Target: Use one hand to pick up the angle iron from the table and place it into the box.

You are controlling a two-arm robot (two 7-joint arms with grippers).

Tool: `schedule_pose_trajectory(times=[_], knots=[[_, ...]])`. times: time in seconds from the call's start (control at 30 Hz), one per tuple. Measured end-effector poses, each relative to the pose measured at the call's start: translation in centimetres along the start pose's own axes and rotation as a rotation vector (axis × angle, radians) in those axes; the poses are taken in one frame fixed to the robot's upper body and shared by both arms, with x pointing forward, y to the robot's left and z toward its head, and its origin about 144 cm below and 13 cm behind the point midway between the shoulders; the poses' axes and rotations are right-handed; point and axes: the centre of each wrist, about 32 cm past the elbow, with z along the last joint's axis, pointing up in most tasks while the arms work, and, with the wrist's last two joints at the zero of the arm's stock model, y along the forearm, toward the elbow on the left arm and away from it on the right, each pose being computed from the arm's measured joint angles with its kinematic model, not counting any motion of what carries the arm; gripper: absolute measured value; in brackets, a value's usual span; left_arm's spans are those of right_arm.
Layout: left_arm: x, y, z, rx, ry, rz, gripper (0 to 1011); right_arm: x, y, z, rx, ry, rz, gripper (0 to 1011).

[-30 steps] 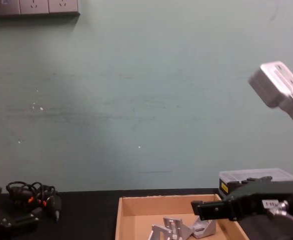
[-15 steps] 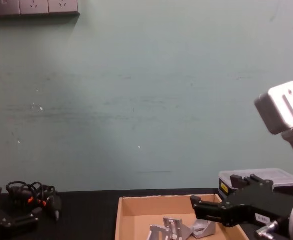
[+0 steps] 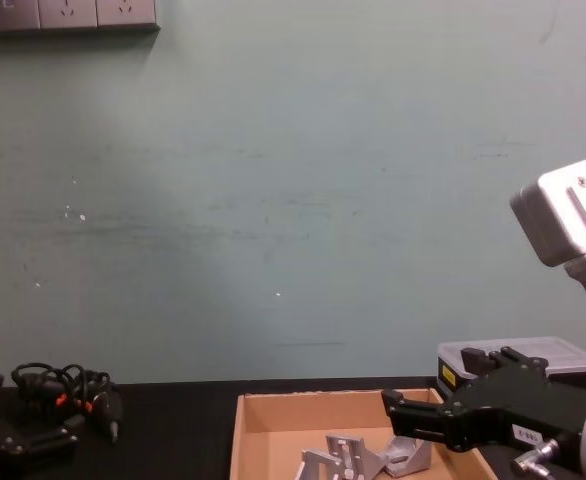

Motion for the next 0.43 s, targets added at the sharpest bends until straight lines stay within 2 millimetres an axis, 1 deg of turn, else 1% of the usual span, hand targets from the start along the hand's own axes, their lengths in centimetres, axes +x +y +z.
schedule_pose_trajectory(times=[0.43], knots=[[0.0,0.0,0.0,0.0,0.0,0.0,1000,0.04,-0.02,0.06,0.0,0.001,0.001,1003]])
